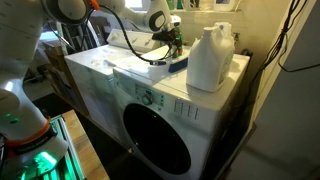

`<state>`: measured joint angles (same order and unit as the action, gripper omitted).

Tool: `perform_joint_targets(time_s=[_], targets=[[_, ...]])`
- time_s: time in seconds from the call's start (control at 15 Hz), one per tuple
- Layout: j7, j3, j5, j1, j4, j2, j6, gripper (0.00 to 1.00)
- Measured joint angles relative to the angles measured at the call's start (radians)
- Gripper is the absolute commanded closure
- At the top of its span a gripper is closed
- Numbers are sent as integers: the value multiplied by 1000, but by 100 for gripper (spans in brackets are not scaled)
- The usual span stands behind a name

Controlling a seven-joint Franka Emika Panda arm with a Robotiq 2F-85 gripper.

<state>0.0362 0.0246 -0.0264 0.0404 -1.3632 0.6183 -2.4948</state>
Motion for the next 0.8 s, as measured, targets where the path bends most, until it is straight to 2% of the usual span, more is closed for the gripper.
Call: perform_joint_targets(time_s=[0.2,0.8], targets=[[0,0,0,0,4,5,0,71],[0,-1,-9,10,-5,-5,0,73]])
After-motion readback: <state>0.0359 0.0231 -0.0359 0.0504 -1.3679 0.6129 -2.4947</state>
